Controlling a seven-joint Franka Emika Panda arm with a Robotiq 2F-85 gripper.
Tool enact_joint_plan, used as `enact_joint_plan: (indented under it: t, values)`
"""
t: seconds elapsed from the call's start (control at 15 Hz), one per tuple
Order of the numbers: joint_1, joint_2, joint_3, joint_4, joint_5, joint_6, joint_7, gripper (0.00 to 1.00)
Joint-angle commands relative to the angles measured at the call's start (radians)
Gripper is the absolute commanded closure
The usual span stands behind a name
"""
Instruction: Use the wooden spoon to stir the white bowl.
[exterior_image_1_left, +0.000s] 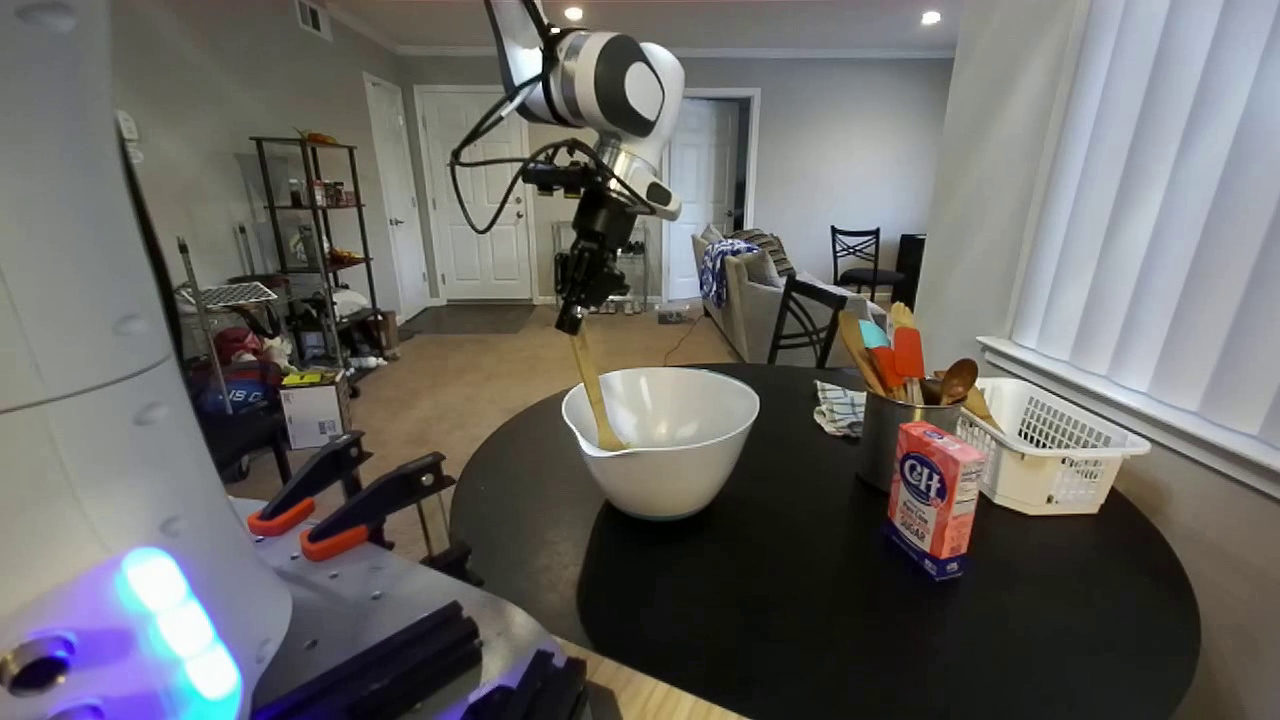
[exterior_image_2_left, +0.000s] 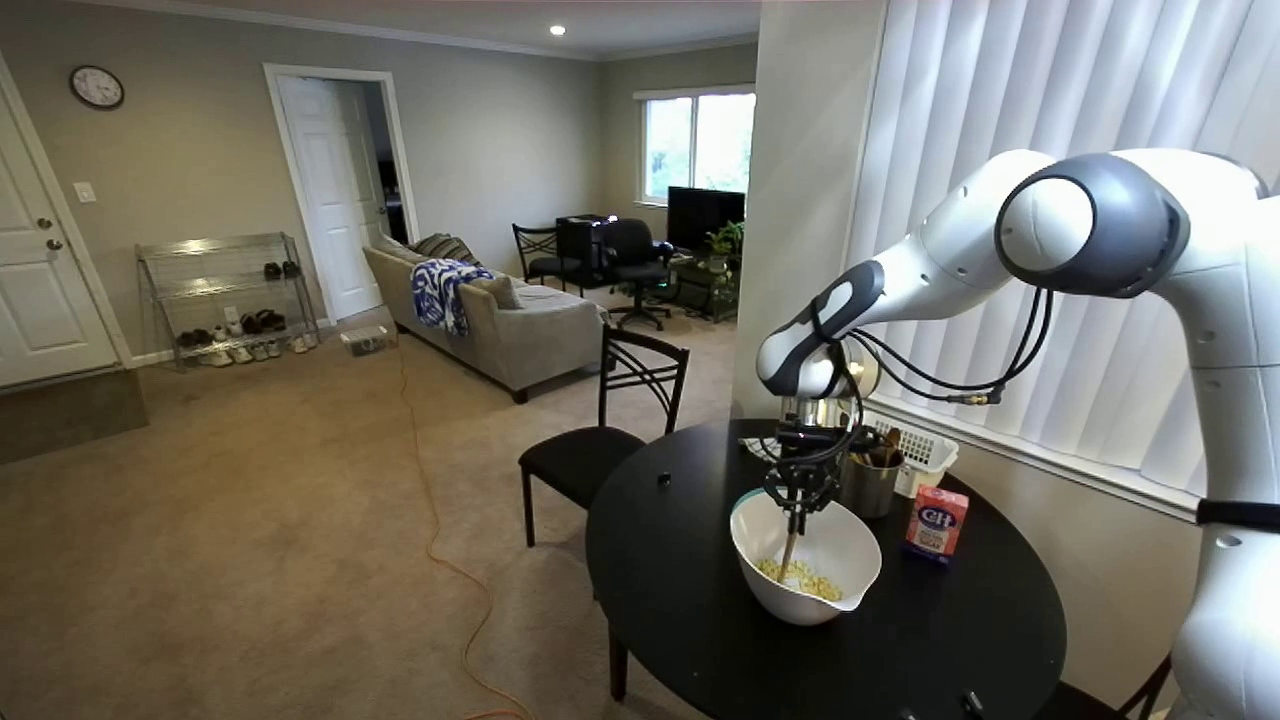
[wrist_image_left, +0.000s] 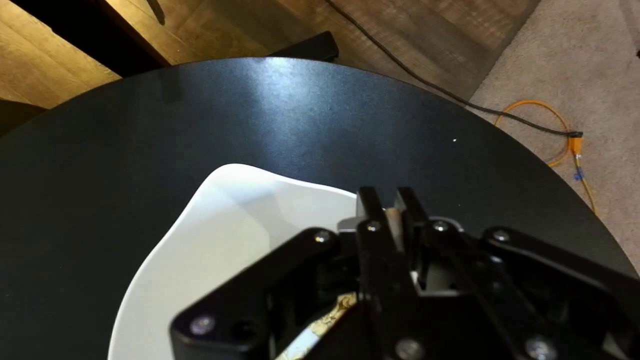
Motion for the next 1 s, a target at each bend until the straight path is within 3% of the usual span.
enact_joint_plan:
  t: [0.0, 0.4, 0.73, 0.93]
  values:
    - [-0.006, -0.005, 0.005, -0.008, 0.034, 0.045, -0.012, 0.94]
    - [-0.007, -0.014, 0.003, -0.04, 0.079, 0.202, 0.003, 0.94]
    - [0.06, -0.024, -0.071, -0.067, -0.056, 0.273, 0.162, 0.94]
    - [0.102, -0.029, -0.121, -0.068, -0.158, 0.246, 0.275, 0.94]
